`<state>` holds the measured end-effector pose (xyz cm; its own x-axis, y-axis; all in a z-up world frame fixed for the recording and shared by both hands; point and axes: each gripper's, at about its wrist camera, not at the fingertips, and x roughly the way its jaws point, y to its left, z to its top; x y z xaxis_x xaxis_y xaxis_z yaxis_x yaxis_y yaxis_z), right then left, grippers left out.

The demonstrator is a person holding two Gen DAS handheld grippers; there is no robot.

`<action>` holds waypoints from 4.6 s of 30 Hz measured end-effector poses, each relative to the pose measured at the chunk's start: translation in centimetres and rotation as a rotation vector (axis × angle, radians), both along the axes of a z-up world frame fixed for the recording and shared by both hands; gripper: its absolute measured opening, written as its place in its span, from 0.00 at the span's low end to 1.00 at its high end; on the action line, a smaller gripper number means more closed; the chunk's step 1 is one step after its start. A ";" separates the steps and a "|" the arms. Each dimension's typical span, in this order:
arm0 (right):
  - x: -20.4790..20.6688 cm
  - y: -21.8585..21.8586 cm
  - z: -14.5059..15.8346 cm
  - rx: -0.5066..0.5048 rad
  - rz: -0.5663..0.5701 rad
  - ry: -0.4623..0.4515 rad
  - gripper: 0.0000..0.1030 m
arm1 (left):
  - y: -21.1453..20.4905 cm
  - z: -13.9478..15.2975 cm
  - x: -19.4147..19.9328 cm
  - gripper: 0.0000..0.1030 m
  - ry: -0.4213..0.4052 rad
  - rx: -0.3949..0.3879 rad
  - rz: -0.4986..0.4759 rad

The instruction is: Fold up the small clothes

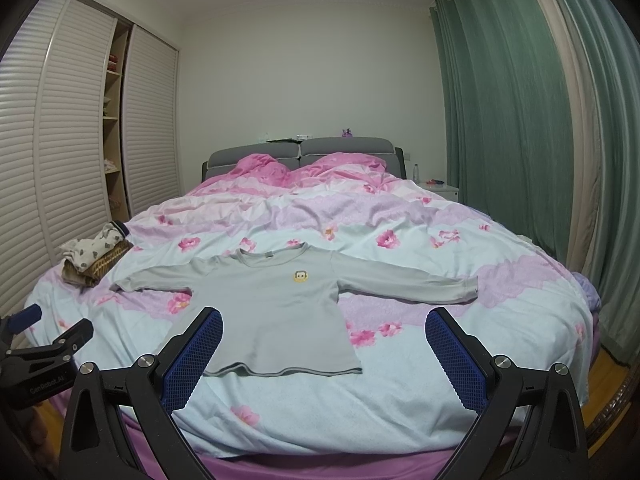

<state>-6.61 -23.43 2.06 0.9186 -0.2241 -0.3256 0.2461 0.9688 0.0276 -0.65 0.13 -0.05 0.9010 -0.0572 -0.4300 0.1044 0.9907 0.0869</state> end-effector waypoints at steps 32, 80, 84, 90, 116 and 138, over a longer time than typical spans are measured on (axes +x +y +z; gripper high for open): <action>2.1 -0.3 -0.3 0.039 -0.024 0.037 1.00 | -1.4 1.1 2.5 1.00 -0.004 0.007 0.006; 18.6 -33.5 -11.7 0.471 -0.370 0.300 0.56 | -33.8 -5.8 23.8 1.00 0.179 0.114 -0.291; 19.3 -34.2 -13.3 0.513 -0.375 0.328 0.53 | -34.5 -6.5 24.6 1.00 0.193 0.118 -0.287; 20.2 -35.7 -15.5 0.605 -0.379 0.347 0.45 | -34.7 -7.3 25.6 1.00 0.209 0.114 -0.275; 23.3 -27.7 -5.7 0.420 -0.182 0.202 0.08 | -27.2 -3.2 26.3 1.00 0.183 0.017 -0.191; 42.7 2.7 -6.9 0.232 0.290 0.337 0.08 | -0.6 -3.9 30.7 1.00 0.188 -0.067 0.187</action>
<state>36.13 -20.77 -4.79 0.7672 0.1380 -0.6264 0.0002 0.9765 0.2153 30.07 -0.49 -3.93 0.8034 0.0685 -0.5915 -0.0727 0.9972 0.0167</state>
